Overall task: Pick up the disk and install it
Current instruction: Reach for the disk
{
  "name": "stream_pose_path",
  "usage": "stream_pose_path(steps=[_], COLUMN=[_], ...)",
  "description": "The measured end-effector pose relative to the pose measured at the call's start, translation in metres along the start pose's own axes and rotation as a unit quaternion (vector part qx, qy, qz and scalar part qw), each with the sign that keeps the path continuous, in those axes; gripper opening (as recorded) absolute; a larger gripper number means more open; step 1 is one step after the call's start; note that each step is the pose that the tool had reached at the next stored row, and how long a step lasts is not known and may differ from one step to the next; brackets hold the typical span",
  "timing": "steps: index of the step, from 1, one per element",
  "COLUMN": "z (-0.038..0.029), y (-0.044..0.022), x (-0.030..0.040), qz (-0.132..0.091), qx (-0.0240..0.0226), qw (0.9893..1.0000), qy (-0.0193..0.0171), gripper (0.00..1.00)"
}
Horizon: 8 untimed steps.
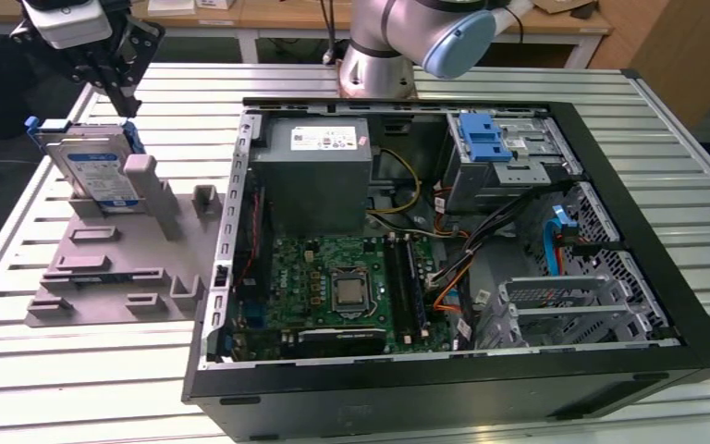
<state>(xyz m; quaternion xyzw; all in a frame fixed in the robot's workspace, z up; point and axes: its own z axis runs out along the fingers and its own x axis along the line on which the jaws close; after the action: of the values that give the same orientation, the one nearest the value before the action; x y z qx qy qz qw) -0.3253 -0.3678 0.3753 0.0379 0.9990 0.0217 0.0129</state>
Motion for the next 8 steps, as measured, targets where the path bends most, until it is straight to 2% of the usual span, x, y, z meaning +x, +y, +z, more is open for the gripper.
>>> stream_pose_path(steps=[8], z=[0.0000], y=[0.0004], x=[0.0000], qz=[0.000], qx=[0.0000], qw=[1.0000], qy=[0.0000], gripper=[0.11])
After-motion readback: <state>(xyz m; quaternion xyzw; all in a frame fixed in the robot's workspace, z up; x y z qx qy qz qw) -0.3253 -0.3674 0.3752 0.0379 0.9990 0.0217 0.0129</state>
